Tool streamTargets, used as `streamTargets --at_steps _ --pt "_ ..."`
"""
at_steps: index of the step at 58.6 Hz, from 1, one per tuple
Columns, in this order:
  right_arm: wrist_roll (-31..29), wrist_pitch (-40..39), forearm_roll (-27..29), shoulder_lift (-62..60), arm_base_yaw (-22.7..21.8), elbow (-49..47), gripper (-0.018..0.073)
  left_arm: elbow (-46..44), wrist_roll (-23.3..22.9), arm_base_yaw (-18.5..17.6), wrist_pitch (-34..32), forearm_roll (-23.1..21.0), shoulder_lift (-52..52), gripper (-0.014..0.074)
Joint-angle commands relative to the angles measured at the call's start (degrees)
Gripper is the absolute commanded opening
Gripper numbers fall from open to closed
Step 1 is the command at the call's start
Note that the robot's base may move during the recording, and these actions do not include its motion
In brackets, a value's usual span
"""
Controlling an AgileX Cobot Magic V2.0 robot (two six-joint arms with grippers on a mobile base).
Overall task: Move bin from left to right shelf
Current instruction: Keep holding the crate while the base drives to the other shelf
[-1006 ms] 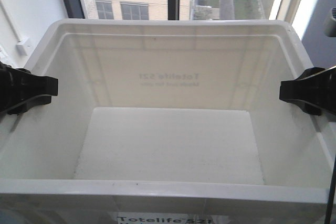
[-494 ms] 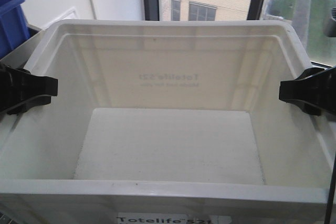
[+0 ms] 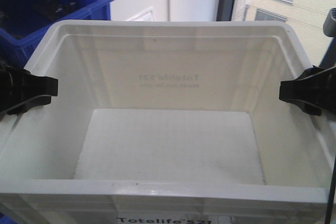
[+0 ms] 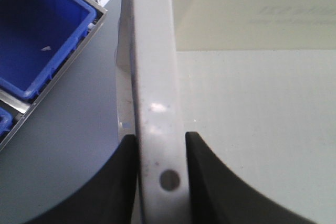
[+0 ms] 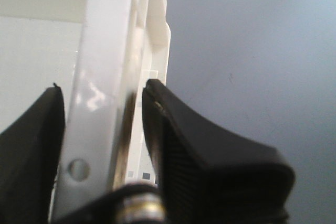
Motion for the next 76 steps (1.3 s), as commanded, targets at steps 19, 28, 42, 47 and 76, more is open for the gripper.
streamTargets --at_steps 19,28,42,47,76 --pt "-0.09 -5.34 -4.59 -0.83 -0.9 -1.96 0.002 -2.3 2.33 -0.17 -5.76 0.76 -2.2 -0.0006" --pt "-0.09 -5.34 -4.59 -0.83 -0.9 -1.96 0.002 -2.3 2.33 -0.17 -5.76 0.76 -2.2 -0.0006" --pt "-0.09 -5.34 -4.59 -0.83 -0.9 -1.96 0.002 -2.3 2.33 -0.17 -5.76 0.76 -2.2 -0.0006" --pt "-0.09 -5.34 -4.59 -0.83 -0.9 -1.96 0.002 -2.3 2.33 -0.17 -5.76 0.76 -2.2 -0.0006" --pt "-0.09 -5.34 -4.59 -0.83 -0.9 -1.96 0.002 -2.3 2.33 -0.17 -5.76 0.76 -2.2 -0.0006"
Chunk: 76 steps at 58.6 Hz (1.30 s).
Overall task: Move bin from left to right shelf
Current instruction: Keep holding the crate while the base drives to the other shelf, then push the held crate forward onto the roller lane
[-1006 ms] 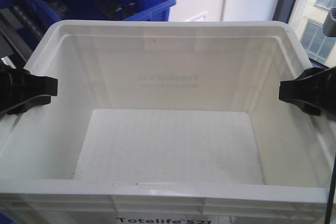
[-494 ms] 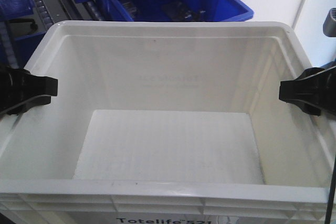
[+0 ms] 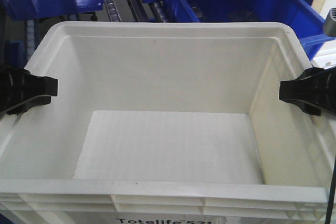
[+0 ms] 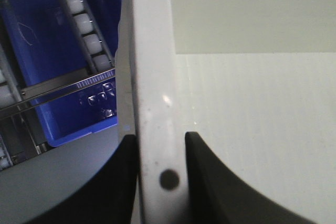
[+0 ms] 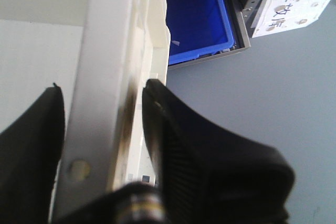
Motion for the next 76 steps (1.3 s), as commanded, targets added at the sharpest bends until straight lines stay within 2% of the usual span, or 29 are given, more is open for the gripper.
streamTargets --at_steps 1,76 --pt "-0.09 -5.34 -4.59 -0.83 -0.9 -1.96 0.002 -2.3 2.28 -0.17 -5.76 0.76 -2.2 -0.0006" --pt "-0.09 -5.34 -4.59 -0.83 -0.9 -1.96 0.002 -2.3 2.28 -0.17 -5.76 0.76 -2.2 -0.0006"
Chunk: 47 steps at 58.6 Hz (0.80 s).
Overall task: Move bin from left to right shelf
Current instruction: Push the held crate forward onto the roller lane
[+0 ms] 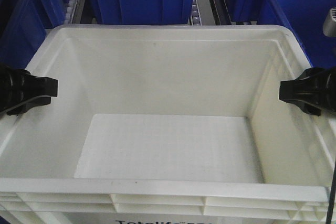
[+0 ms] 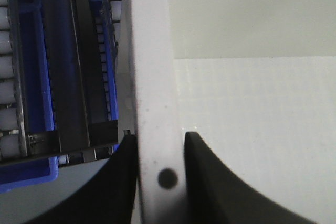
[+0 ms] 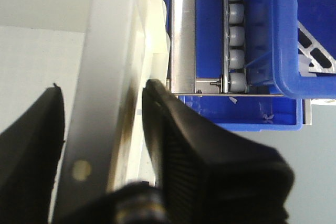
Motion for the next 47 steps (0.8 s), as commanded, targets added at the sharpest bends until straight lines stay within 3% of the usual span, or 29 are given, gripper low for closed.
streamTargets --at_steps 1,47 --pt "-0.14 -5.34 -4.64 -0.83 -0.9 -1.96 0.002 -2.3 2.11 -0.17 -5.87 0.72 -2.2 -0.0006" --pt "-0.14 -5.34 -4.64 -0.83 -0.9 -1.96 0.002 -2.3 2.11 -0.17 -5.87 0.72 -2.2 -0.0006"
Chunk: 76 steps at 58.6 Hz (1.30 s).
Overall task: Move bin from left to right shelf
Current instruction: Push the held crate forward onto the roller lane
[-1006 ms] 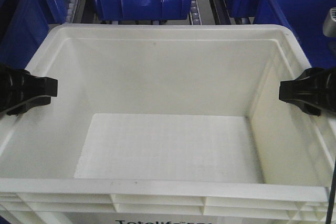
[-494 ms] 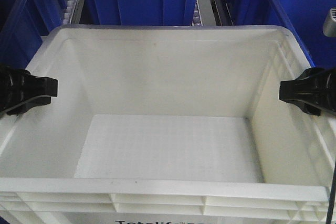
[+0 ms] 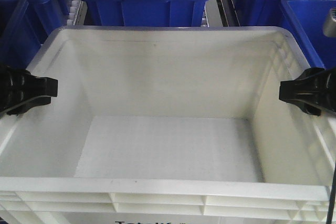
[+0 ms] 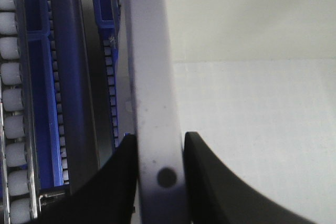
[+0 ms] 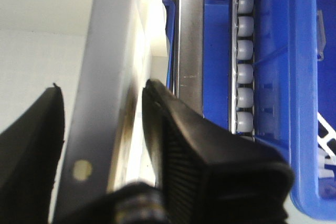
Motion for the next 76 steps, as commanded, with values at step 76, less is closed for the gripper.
streamTargets --at_steps 76 --pt "0.1 -9.96 -8.11 -0.35 -0.9 -1.83 0.002 -2.3 1.89 -0.17 -9.63 2.28 -1.34 -0.0006"
